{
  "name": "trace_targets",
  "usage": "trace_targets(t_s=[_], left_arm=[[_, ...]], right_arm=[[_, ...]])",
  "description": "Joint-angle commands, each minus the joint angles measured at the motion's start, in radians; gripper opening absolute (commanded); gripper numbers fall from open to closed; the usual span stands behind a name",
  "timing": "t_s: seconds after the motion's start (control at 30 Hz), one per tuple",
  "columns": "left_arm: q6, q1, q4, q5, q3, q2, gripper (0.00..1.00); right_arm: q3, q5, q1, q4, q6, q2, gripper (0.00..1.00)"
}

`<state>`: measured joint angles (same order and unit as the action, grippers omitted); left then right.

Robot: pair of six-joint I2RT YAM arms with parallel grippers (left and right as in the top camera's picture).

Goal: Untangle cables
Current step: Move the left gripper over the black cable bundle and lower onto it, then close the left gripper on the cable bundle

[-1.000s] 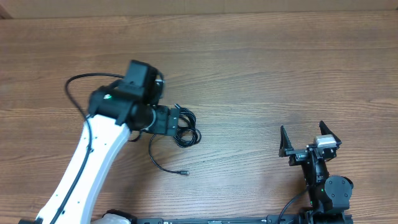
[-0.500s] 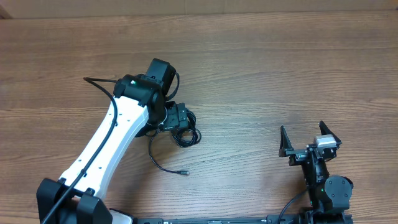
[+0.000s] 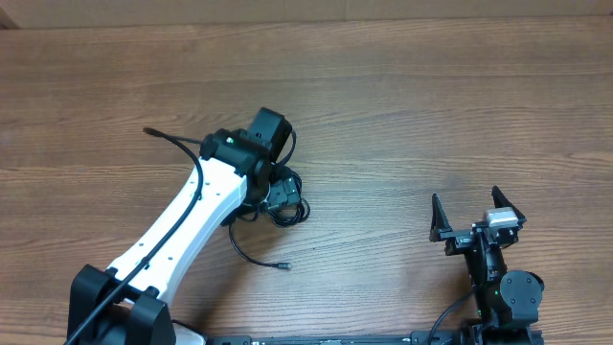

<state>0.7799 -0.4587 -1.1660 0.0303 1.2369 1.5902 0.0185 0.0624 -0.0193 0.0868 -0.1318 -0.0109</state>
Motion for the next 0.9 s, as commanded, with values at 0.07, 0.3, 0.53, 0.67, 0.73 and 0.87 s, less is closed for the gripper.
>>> trace_targets(t_s=[0.07, 0.3, 0.53, 0.67, 0.73, 0.87], left_arm=[[0.047, -0.007, 0.110, 0.024, -0.128, 0.005, 1.00], [0.047, -0.007, 0.238, 0.034, -0.200, 0.005, 0.99], [0.047, -0.006, 0.324, 0.034, -0.260, 0.006, 1.00], [0.047, -0.007, 0.408, 0.032, -0.305, 0.006, 1.00], [0.047, -0.006, 0.453, 0.031, -0.330, 0.006, 1.00], [0.047, -0.006, 0.478, 0.032, -0.355, 0.006, 1.00]], right_arm=[[-0.010, -0.009, 0.006, -0.006, -0.004, 0.008, 1.00], [-0.010, -0.009, 0.006, -0.006, -0.004, 0.008, 1.00], [-0.010, -0.009, 0.006, -0.006, -0.004, 0.008, 1.00], [-0.010, -0.009, 0.006, -0.006, -0.004, 0.008, 1.00], [-0.010, -0.009, 0.006, -0.006, -0.004, 0.008, 1.00], [-0.010, -0.009, 0.006, -0.006, -0.004, 0.008, 1.00]])
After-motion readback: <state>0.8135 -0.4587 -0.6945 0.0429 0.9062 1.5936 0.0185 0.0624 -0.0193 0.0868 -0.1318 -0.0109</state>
